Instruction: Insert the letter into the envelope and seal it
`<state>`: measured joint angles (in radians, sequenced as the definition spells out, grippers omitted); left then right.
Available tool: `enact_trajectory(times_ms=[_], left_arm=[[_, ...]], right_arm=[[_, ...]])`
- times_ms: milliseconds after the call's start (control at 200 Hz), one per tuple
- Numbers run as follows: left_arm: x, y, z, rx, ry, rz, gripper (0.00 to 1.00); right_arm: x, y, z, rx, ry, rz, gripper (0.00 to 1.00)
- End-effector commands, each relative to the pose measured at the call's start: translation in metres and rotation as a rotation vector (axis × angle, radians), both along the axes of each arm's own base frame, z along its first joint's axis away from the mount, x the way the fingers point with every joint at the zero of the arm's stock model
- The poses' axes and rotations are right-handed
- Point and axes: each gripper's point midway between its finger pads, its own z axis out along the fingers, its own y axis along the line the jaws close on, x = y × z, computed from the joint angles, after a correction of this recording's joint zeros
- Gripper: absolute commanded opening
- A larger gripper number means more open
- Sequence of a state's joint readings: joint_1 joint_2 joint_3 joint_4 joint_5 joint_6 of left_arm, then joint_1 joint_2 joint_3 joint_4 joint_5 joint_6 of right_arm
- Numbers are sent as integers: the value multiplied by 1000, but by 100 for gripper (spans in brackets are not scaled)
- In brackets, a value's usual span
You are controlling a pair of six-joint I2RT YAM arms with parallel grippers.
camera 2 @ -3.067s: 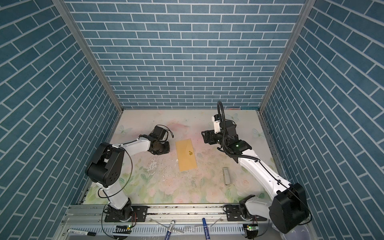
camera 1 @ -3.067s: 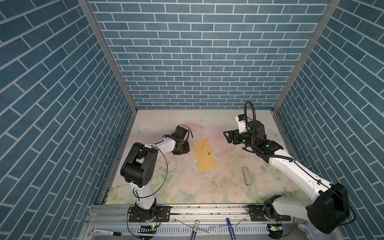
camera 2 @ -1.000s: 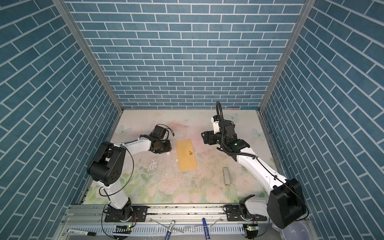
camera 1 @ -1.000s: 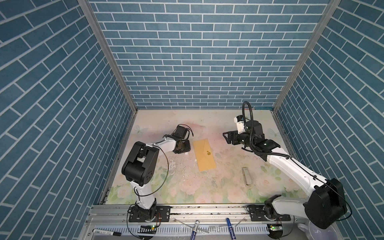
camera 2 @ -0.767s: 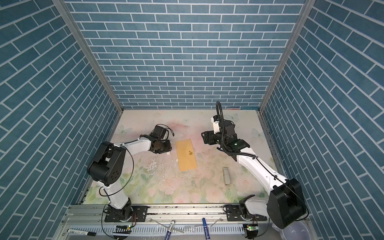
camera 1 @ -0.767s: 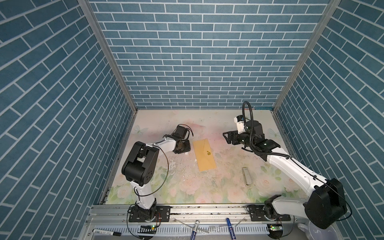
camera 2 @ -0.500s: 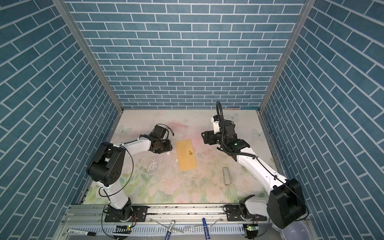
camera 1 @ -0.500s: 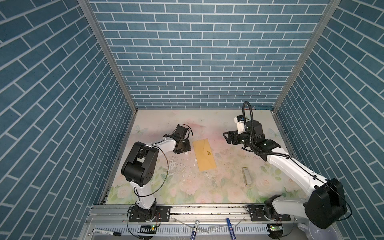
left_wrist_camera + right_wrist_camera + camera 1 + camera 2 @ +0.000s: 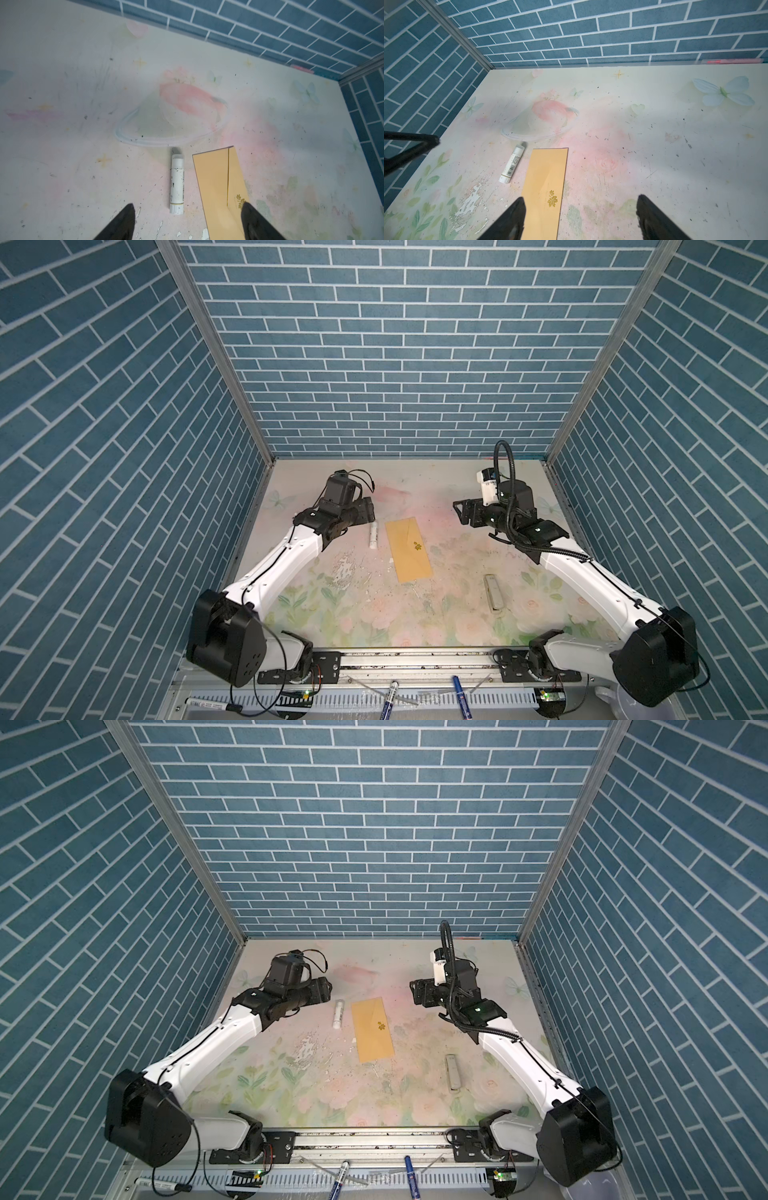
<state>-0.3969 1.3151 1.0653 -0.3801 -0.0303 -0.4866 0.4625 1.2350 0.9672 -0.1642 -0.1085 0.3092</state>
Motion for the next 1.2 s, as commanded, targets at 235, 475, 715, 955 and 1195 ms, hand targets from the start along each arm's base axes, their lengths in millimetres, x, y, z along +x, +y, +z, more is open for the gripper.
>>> enact_trajectory(times_ms=[235,475,715,955,1195], left_arm=[[-38,94,16,409,-277,176,93],[-53,159,-11,532,-398,424,93],[-50,180,-40,656,-429,475,94],[-38,177,-65,663,-448,427,95],[-19,167,-70,644,-461,342,96]], right_arm=[[2,-61,3,-96,-140,-186,86],[-2,-158,-19,-211,-171,-489,86],[-15,-241,-59,-283,-171,-772,78],[-13,-264,-114,-333,-153,-807,66],[8,-249,-113,-316,-258,-692,69]])
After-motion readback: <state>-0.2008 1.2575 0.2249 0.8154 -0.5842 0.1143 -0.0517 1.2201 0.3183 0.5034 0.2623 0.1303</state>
